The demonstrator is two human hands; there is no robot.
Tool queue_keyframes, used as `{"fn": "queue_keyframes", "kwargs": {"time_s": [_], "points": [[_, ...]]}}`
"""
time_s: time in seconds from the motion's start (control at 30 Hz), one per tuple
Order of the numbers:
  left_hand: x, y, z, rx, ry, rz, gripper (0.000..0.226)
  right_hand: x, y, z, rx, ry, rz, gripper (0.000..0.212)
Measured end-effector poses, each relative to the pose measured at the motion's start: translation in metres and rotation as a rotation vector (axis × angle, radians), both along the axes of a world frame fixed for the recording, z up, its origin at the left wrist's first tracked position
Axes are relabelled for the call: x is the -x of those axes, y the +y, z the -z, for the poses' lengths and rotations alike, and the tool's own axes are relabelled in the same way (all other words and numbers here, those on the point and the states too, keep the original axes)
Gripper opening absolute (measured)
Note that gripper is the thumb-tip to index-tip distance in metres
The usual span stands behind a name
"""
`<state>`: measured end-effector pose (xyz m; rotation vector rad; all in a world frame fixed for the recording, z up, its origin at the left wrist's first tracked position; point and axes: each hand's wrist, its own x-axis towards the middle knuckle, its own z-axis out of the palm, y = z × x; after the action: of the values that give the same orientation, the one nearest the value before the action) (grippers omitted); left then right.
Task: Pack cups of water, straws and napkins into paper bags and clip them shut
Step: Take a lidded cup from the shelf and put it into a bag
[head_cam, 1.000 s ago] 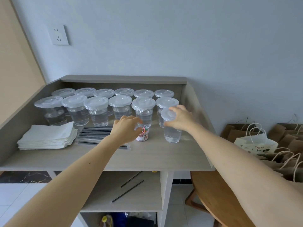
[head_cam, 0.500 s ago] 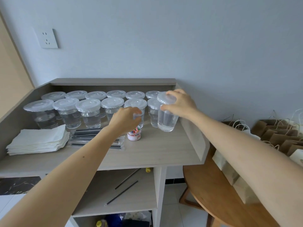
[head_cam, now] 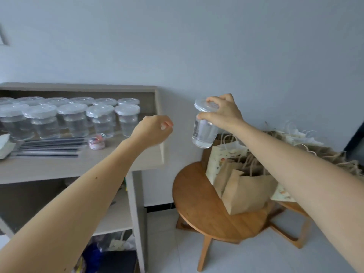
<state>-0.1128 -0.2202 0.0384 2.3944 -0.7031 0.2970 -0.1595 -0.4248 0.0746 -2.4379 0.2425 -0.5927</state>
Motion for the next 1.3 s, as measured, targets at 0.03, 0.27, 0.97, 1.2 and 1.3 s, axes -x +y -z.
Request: {"fn": "queue_keyframes", "kwargs": {"time_s": [0.03,0.27,0.97,1.2,1.3], "points": [[0.008,-0.018,0.008,-0.006,0.014,0.011,0.021,0.012,-0.015,0.01,0.005,0.022,0.011,0.057],[0.027,-0.129,0.046,-0.192,0.117,0.126,0.023,0.057,-0.114,0.064,0.025,0.141,0.099,0.061],[-0.08,-0.403,0.185,-0.337,0.353,0.272,0.028,-0.033,-0.373,0.151,0.035,0.1,-0.055,0.064],[-0.093,-0.456,0.243,-0.469,0.393,0.092,0.034,-0.053,-0.449,0.184,0.034,0.084,-0.241,0.066],[-0.098,-0.466,0.259,-0.509,0.484,0.021,0.047,-0.068,-0.477,0.195,0.029,0.07,-0.31,0.069]]}}
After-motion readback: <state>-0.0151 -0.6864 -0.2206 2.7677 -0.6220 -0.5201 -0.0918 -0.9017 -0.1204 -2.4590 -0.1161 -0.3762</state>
